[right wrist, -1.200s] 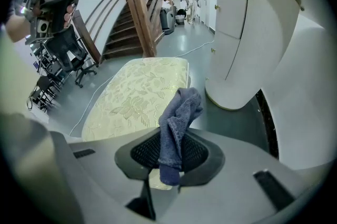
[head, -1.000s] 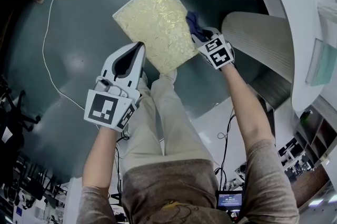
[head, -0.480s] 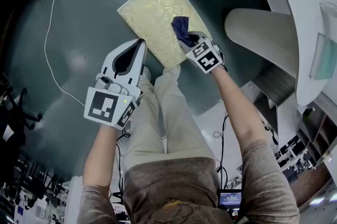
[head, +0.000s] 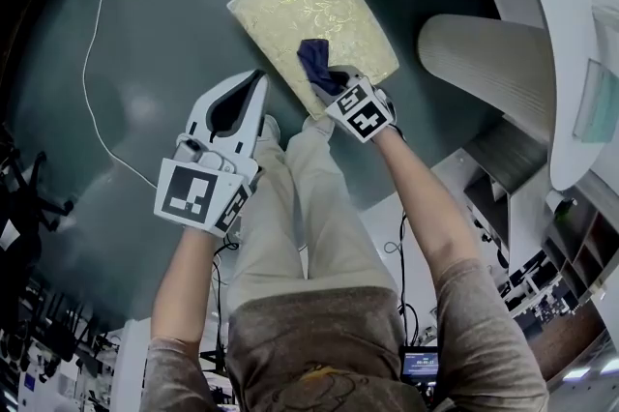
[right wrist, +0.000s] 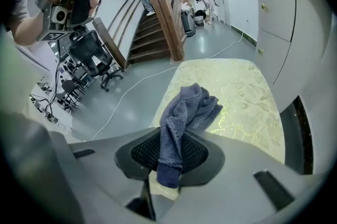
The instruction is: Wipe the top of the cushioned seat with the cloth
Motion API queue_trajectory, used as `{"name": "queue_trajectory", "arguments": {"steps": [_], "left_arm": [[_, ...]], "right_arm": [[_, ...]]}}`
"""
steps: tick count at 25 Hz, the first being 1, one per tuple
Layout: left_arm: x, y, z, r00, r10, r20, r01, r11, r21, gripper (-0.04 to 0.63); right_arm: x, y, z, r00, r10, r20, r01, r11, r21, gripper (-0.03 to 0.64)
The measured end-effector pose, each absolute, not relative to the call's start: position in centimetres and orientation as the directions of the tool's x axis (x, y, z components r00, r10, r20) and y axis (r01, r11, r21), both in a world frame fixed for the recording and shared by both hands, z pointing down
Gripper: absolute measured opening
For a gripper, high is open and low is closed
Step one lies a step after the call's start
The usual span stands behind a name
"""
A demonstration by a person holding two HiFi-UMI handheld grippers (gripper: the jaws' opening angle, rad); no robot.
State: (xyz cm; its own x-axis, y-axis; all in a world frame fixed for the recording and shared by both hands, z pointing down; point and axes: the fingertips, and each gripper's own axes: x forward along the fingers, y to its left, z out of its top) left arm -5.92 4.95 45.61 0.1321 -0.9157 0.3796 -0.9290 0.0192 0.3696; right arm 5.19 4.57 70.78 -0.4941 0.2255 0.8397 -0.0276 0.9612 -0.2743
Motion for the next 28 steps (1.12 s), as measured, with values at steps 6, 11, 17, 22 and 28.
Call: {"name": "queue_trajectory", "arguments": {"steps": [6,11,17,22,28], "left_arm": [[-6.6,6.6,45.6,0.113,-0.919,0.378,-0.928,0.038,0.371,0.015],[-6.8,7.7,45.8,0.101,-0.919,0.380,-0.927,0.052,0.371,0.015],[-6.3,8.1,45.7,0.104,-0.919,0.380,-0.925,0.051,0.376,0.015],[-5.7,7.7,45.2,0.085,-0.920,0.382,-0.928,0.066,0.367,0.015],[-4.2,5.8,43.8,0.066,-0.929,0.365,-0.938,0.067,0.341,0.015]], "right_arm": [[4.4,7.0,70.8,-0.497,0.245,0.832,-0.011,0.957,-0.289,0.095],[3.9,9.1,70.9,-0.497,0.274,0.823,0.005,0.949,-0.314,0.095],[3.2,11.9,70.3,-0.531,0.328,0.782,0.024,0.928,-0.373,0.095],[3.5,11.4,68.5,-0.558,0.331,0.761,0.054,0.930,-0.364,0.095],[4.4,6.8,66.7,-0.575,0.284,0.767,0.066,0.951,-0.302,0.095]]}}
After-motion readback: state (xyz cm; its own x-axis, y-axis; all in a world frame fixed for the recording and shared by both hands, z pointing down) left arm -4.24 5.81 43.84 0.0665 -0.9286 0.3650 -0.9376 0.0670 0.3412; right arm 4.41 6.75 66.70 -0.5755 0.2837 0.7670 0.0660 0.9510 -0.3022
